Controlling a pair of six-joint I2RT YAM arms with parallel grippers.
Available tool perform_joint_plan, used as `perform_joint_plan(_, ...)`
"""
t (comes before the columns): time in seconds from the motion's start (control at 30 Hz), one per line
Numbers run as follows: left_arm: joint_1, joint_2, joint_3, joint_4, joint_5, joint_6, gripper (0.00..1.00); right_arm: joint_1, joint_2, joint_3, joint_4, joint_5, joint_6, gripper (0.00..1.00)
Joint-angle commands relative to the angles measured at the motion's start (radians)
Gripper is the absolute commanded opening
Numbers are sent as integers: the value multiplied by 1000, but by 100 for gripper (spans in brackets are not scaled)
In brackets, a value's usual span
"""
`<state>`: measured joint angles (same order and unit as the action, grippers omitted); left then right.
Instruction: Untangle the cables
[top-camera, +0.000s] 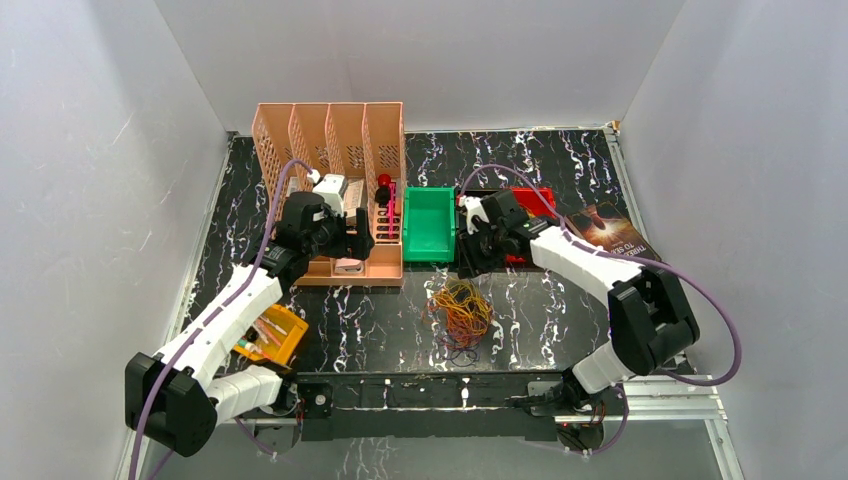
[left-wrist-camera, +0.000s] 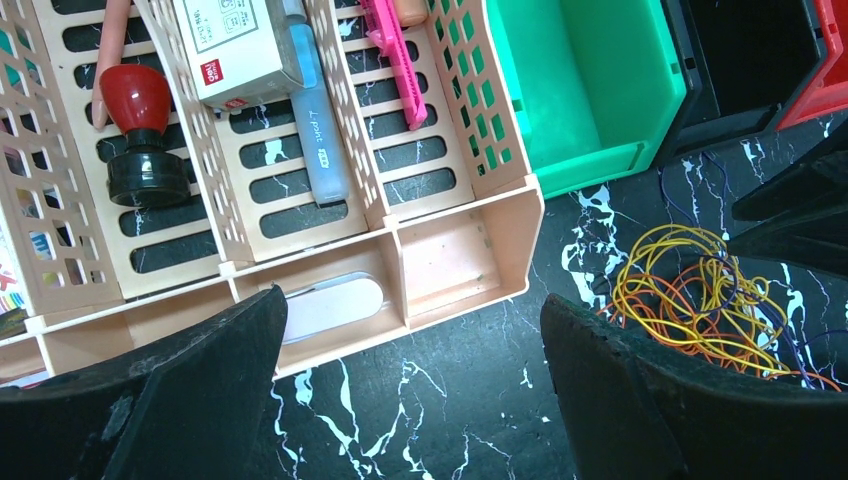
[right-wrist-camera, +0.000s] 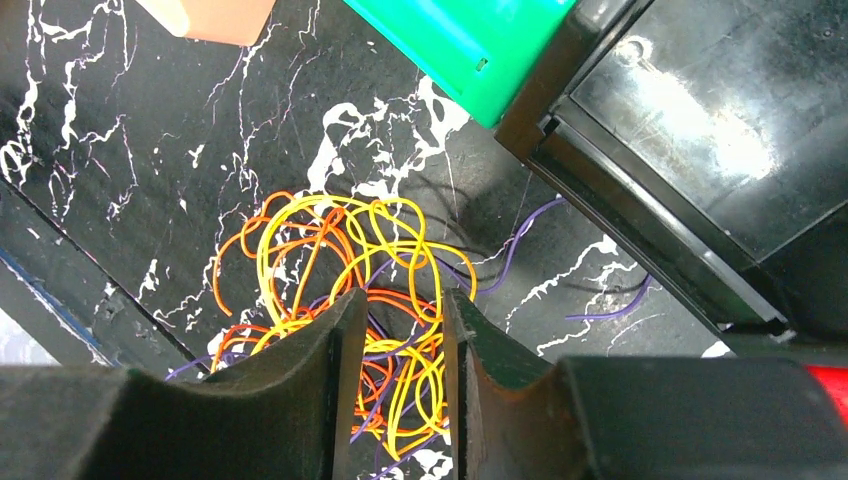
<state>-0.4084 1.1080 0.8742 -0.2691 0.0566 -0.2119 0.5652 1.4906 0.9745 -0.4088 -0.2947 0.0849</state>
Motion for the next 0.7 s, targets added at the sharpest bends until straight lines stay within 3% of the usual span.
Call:
perform_joint_plan(0.0,-1,-30,33,-4,19,-1,98,7,32,62,-6,-38,-35,40)
perform_joint_plan(0.2,-1,-40,22,-7,15,5,98,11,90,100,-43,-22,-42,33)
perform_joint_plan(0.67,-1,1,-29,56,67,28,98,34,138,125,-82,17,-29,30)
